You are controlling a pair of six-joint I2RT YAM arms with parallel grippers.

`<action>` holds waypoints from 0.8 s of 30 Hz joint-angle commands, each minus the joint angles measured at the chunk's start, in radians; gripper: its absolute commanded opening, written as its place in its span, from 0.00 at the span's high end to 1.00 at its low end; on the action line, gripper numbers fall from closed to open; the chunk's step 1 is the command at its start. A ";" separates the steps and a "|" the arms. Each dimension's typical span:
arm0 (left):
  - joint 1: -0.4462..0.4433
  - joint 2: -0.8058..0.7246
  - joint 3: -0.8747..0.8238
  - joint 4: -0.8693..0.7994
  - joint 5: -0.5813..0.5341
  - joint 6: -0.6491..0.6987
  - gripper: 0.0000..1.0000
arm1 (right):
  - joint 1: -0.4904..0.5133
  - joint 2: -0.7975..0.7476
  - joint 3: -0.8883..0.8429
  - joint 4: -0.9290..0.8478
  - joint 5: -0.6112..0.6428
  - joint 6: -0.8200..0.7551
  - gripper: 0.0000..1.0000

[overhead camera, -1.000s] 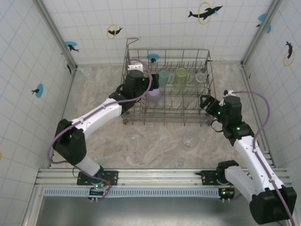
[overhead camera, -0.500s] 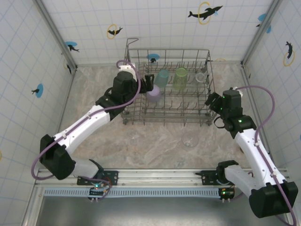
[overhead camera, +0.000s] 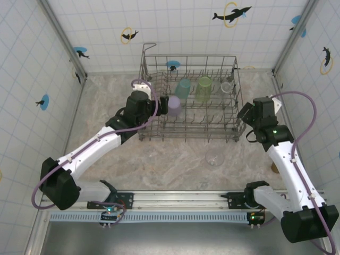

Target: Load the cups into the dish rack

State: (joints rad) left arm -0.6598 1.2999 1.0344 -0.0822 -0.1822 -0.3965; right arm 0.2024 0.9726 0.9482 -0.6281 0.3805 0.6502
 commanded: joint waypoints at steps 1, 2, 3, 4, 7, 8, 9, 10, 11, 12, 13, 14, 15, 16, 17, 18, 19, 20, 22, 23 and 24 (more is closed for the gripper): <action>0.002 -0.026 -0.013 -0.058 0.024 0.016 0.03 | -0.009 0.018 0.043 -0.101 0.064 0.014 0.00; 0.002 -0.030 -0.015 -0.060 0.033 0.019 0.03 | -0.011 0.017 0.043 -0.115 0.075 0.022 0.00; 0.003 -0.035 -0.020 -0.060 0.043 0.018 0.03 | -0.013 0.013 0.042 -0.124 0.082 0.029 0.00; 0.005 -0.041 -0.020 -0.065 0.054 0.005 0.03 | -0.019 0.009 0.040 -0.125 0.086 0.030 0.00; 0.015 -0.071 -0.049 -0.044 0.127 -0.038 0.03 | -0.046 0.016 0.061 -0.159 0.081 0.036 0.00; 0.017 -0.082 -0.062 -0.030 0.153 -0.041 0.03 | -0.054 0.022 0.073 -0.178 0.082 0.036 0.00; 0.017 -0.089 -0.077 -0.023 0.168 -0.041 0.03 | -0.059 0.025 0.081 -0.192 0.088 0.036 0.00; 0.017 -0.095 -0.077 -0.024 0.176 -0.034 0.03 | -0.065 0.028 0.089 -0.207 0.090 0.037 0.00; 0.017 -0.099 -0.077 -0.024 0.168 -0.026 0.03 | -0.071 0.029 0.094 -0.218 0.088 0.033 0.00; 0.017 -0.103 -0.073 -0.029 0.154 -0.018 0.03 | -0.078 0.028 0.095 -0.224 0.085 0.029 0.00; 0.019 -0.107 -0.071 -0.036 0.138 -0.013 0.03 | -0.086 0.028 0.092 -0.234 0.087 0.026 0.00; 0.023 -0.113 -0.074 -0.037 0.125 -0.011 0.03 | -0.097 0.027 0.088 -0.244 0.087 0.023 0.00; 0.024 -0.121 -0.078 -0.035 0.121 -0.011 0.03 | -0.107 0.027 0.082 -0.253 0.090 0.019 0.00; 0.025 -0.129 -0.082 -0.028 0.120 -0.010 0.03 | -0.121 0.029 0.075 -0.265 0.087 0.014 0.00; 0.026 -0.138 -0.086 -0.022 0.122 -0.005 0.03 | -0.141 0.030 0.068 -0.278 0.081 0.010 0.00; 0.025 -0.145 -0.086 -0.020 0.125 -0.001 0.03 | -0.162 0.033 0.064 -0.288 0.071 0.003 0.00; 0.025 -0.153 -0.089 -0.020 0.123 0.002 0.03 | -0.189 0.036 0.060 -0.299 0.062 -0.005 0.00; 0.028 -0.160 -0.086 -0.020 0.119 0.005 0.03 | -0.212 0.037 0.061 -0.314 0.064 -0.008 0.00; 0.032 -0.178 -0.085 -0.022 0.102 0.010 0.03 | -0.255 0.035 0.063 -0.327 0.071 -0.026 0.00; 0.037 -0.190 -0.087 -0.022 0.092 0.010 0.03 | -0.277 0.030 0.060 -0.332 0.076 -0.038 0.00; 0.043 -0.200 -0.089 -0.018 0.085 0.009 0.03 | -0.293 0.029 0.056 -0.335 0.074 -0.047 0.00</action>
State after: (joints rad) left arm -0.6315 1.1397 0.9562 -0.0986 -0.0696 -0.3992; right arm -0.0559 1.0046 1.0042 -0.9081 0.4408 0.6365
